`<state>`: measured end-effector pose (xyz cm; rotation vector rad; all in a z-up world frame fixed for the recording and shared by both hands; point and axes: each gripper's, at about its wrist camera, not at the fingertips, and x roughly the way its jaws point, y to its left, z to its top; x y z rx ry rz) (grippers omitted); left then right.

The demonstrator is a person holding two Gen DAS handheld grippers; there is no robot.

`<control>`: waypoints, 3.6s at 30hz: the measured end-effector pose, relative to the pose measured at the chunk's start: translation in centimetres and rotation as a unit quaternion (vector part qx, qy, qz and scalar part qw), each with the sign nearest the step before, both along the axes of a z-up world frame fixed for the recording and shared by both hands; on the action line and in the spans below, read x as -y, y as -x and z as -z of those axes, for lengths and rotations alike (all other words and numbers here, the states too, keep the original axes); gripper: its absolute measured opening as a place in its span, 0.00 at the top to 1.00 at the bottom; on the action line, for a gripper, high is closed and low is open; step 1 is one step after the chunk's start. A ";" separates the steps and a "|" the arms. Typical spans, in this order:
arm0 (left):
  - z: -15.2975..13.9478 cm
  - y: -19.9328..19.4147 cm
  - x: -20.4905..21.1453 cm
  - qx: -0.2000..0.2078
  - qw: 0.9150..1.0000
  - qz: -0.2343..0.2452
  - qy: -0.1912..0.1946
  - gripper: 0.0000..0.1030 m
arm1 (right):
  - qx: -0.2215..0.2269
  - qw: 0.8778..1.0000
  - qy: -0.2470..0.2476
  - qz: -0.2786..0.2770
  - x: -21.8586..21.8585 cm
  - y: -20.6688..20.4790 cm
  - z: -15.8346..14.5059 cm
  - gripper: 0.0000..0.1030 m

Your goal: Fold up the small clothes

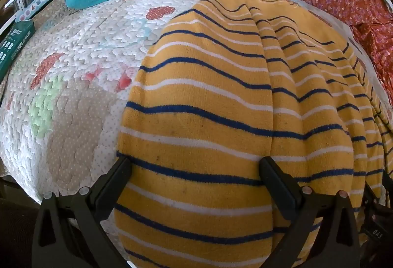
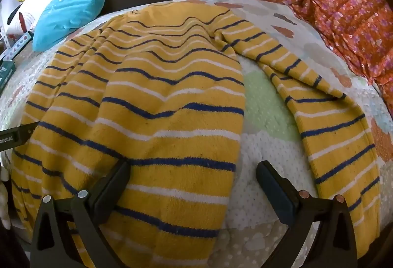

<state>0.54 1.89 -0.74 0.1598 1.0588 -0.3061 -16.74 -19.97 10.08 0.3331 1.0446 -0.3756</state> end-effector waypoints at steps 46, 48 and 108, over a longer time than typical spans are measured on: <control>0.3 0.1 -0.3 0.002 1.000 0.003 0.001 0.00 | 0.003 1.000 0.010 -0.006 -0.4 0.6 -0.2 0.00; 0.3 0.1 -0.3 0.002 1.000 0.003 0.001 0.00 | 0.003 1.000 0.015 -0.007 -0.4 0.6 -0.2 0.00; -3.0 -0.5 0.2 -0.067 0.986 0.048 0.144 0.04 | -0.122 0.982 0.016 0.143 15.3 10.5 -2.8 0.25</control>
